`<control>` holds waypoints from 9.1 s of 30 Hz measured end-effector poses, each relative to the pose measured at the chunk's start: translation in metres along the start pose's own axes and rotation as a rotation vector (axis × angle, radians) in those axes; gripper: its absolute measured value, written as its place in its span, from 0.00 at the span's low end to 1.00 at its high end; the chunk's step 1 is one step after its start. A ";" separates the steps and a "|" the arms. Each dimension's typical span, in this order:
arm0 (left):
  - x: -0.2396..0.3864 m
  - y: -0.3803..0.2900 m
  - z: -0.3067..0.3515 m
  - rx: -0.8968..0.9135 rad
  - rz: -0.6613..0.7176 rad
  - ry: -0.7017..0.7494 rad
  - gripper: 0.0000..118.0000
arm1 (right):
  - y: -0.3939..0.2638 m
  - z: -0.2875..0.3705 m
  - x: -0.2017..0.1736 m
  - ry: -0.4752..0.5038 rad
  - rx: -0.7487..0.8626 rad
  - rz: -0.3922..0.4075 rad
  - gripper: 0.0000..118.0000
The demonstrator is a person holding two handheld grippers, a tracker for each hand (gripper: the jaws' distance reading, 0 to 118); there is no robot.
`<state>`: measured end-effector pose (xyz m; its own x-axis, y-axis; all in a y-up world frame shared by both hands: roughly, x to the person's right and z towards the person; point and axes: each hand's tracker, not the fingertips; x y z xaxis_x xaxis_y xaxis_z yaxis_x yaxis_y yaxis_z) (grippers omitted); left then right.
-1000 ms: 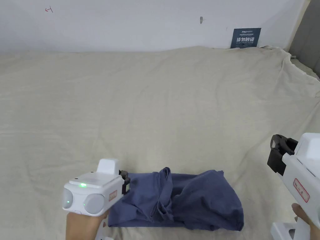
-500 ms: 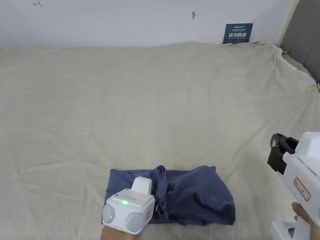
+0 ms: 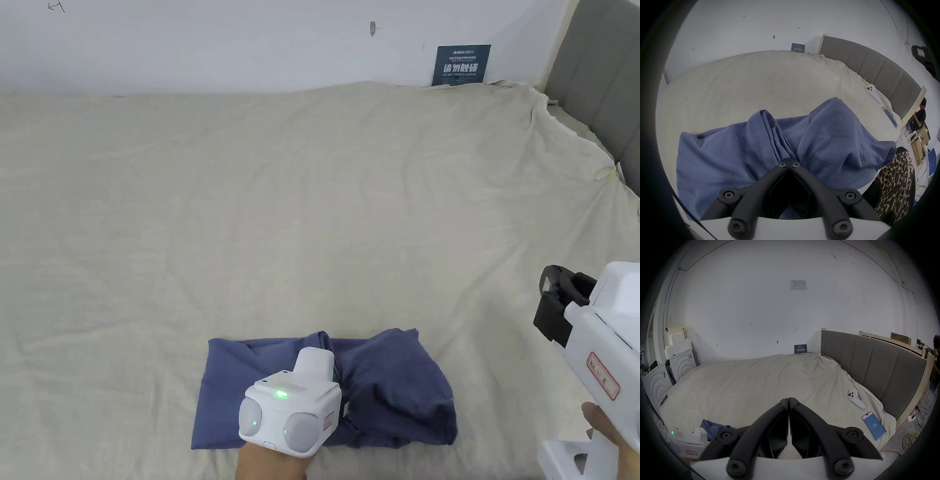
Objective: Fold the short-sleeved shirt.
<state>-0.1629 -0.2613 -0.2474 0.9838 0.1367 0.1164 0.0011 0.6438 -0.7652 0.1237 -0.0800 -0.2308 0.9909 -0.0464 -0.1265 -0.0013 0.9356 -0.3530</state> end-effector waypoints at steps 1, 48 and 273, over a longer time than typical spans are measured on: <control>-0.003 0.000 0.001 0.002 0.004 -0.002 0.00 | 0.000 0.000 0.000 -0.001 0.000 0.000 0.00; -0.201 0.002 0.041 -0.150 0.528 -0.410 0.47 | 0.000 -0.014 -0.033 0.033 -0.055 0.056 0.00; -0.193 0.024 0.013 -0.236 0.498 -0.382 0.29 | -0.161 -0.126 -0.193 0.307 -0.348 0.127 0.00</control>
<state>-0.3556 -0.2624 -0.2795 0.7440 0.6601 -0.1036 -0.3546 0.2587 -0.8985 -0.0845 -0.2657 -0.2663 0.8943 -0.0897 -0.4384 -0.2168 0.7702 -0.5999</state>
